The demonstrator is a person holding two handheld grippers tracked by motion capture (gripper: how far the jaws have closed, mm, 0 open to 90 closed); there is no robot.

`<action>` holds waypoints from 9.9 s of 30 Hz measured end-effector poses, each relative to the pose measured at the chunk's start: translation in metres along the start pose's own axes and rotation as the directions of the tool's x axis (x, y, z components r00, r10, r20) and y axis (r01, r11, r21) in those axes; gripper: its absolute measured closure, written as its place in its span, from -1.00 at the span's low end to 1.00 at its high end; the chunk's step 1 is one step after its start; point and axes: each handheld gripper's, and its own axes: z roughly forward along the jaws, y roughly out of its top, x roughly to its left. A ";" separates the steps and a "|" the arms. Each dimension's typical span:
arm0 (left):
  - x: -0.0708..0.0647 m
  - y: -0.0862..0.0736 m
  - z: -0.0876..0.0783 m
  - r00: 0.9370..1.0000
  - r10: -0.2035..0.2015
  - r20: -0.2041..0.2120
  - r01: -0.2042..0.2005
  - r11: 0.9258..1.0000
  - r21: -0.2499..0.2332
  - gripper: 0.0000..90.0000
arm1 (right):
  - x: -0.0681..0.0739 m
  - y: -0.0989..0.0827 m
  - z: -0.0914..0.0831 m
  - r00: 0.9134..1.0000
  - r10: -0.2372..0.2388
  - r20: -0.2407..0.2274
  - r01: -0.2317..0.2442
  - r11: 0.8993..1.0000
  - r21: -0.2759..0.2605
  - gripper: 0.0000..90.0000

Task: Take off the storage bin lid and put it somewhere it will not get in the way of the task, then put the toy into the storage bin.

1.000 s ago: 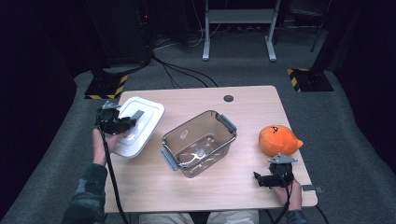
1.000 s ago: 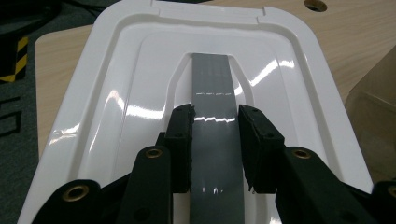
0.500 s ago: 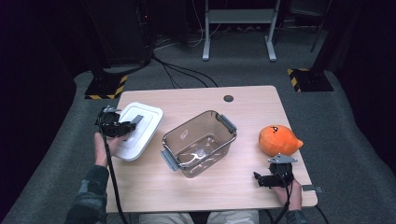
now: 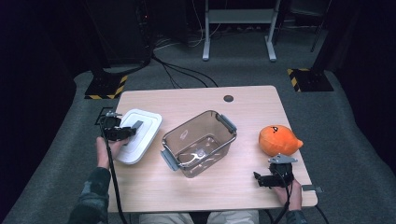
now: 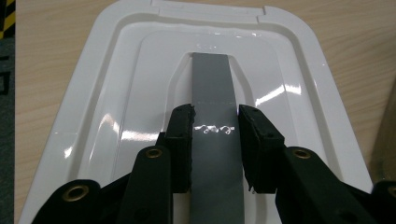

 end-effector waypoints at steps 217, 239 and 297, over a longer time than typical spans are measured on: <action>-0.120 -0.130 0.023 0.926 0.336 0.171 -0.336 0.941 -0.032 -0.96 | -0.053 0.102 -0.047 0.986 0.100 0.133 -0.096 0.995 -0.033 0.55; -0.120 -0.130 0.023 0.926 0.336 0.171 -0.336 0.941 -0.032 -0.96 | -0.028 0.130 -0.070 0.995 0.023 0.100 -0.013 0.995 -0.097 0.53; -0.120 -0.130 0.023 0.926 0.336 0.171 -0.336 0.941 -0.032 -0.96 | 0.012 0.220 -0.072 0.990 -0.123 0.067 0.135 0.971 -0.199 0.52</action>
